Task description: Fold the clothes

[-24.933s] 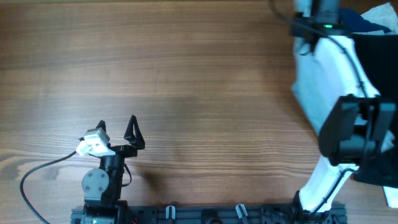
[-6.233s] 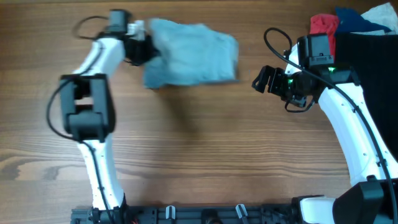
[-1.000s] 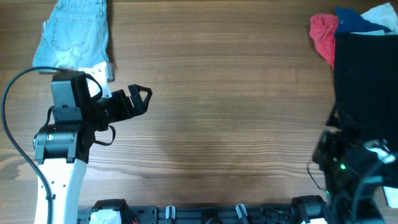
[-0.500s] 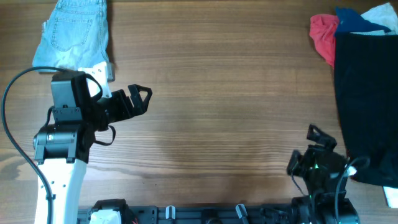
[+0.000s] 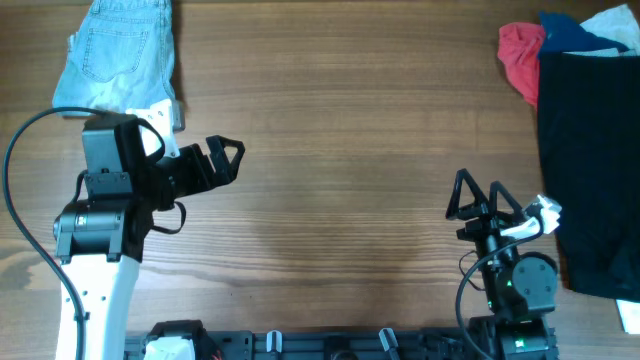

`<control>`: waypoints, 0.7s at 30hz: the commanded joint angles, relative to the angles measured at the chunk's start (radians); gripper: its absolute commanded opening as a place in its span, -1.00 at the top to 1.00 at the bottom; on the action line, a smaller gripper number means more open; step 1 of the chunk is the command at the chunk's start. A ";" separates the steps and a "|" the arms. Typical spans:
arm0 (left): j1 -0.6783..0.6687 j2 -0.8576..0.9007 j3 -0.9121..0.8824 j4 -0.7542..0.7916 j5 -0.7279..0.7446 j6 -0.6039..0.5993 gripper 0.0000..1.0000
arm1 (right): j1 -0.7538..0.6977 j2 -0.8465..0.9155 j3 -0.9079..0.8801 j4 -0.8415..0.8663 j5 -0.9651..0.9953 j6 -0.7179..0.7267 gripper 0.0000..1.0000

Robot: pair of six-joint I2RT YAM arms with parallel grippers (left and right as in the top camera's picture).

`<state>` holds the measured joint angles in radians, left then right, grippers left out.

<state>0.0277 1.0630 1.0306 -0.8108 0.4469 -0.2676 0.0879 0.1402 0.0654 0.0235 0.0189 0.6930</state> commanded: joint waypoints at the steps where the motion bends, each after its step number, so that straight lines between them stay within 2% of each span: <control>1: -0.004 0.000 -0.002 0.003 0.005 -0.002 -1.00 | -0.028 -0.094 -0.044 0.009 -0.018 -0.069 -1.00; 2: -0.004 0.000 -0.002 0.003 0.005 -0.002 -1.00 | -0.042 -0.113 -0.059 0.006 -0.018 -0.069 -0.99; 7: -0.004 0.000 -0.002 0.003 0.005 -0.002 -0.99 | -0.120 -0.137 -0.060 -0.020 -0.060 -0.261 -1.00; 13: -0.004 0.000 -0.002 0.003 0.005 -0.002 -0.99 | -0.146 -0.137 -0.060 -0.021 -0.087 -0.599 -0.99; 21: -0.004 0.000 -0.002 0.003 0.005 -0.002 -1.00 | -0.146 -0.137 -0.060 -0.021 -0.087 -0.608 -0.99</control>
<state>0.0280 1.0634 1.0306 -0.8101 0.4469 -0.2676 -0.0532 0.0200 0.0097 0.0010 -0.0521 0.1062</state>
